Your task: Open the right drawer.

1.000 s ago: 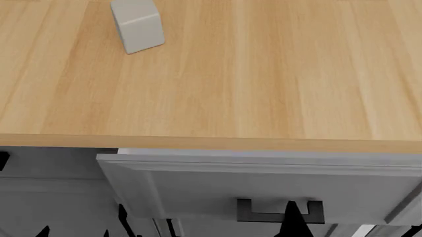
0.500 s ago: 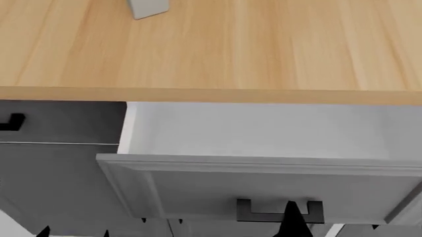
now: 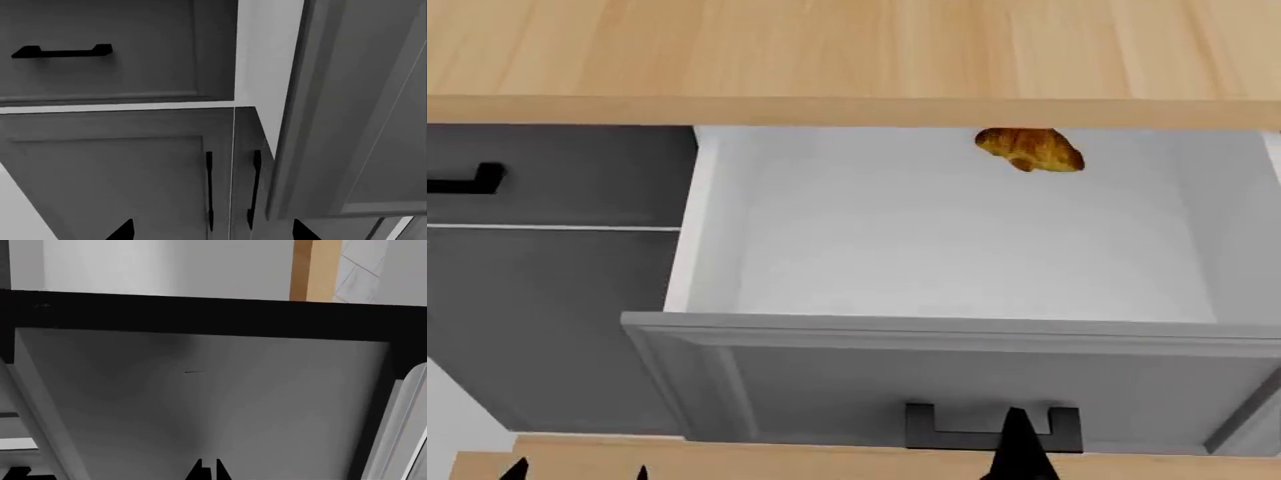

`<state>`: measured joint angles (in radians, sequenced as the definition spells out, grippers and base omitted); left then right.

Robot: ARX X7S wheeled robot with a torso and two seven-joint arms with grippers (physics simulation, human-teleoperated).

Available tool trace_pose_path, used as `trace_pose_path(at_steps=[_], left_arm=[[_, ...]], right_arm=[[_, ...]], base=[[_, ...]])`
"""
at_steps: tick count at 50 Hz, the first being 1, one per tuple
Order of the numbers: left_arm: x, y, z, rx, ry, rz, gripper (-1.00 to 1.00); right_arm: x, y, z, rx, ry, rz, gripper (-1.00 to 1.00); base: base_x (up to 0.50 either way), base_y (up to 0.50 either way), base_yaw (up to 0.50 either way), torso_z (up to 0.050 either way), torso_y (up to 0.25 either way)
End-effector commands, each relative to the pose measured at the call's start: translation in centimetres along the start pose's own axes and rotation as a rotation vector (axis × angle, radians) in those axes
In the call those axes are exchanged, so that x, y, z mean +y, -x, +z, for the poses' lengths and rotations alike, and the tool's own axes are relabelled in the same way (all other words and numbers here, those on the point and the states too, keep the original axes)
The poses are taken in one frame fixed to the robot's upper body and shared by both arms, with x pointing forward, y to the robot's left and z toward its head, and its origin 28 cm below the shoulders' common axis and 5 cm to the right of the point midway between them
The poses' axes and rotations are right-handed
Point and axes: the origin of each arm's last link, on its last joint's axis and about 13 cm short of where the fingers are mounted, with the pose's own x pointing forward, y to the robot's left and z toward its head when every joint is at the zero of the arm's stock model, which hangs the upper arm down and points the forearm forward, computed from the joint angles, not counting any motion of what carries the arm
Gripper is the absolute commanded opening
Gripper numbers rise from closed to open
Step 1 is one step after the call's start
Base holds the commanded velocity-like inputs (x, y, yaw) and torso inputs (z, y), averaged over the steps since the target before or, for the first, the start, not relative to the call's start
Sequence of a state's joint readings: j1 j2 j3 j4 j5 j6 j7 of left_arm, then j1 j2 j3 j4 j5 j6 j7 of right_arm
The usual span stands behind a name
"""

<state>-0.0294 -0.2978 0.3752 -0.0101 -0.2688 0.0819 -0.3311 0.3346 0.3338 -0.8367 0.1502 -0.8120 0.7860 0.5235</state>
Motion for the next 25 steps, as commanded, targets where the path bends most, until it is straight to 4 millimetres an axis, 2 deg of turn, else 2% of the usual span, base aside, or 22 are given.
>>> trace_pose_path(at_steps=[1,25], left_arm=[[0.0,-0.02,0.03,0.0,0.001,0.0,1.0],[0.01,-0.04,-0.04,0.002,0.001,0.001,1.0]], right_arm=[[0.02,0.37,0.77,-0.037,0.005,-0.008,-1.0],[-0.12,0.28,0.86,-0.047,0.008,-0.007,-1.0]], base=[[-0.22,0.0,0.0,0.0,0.0],[-0.22,0.0,0.0,0.0,0.0]])
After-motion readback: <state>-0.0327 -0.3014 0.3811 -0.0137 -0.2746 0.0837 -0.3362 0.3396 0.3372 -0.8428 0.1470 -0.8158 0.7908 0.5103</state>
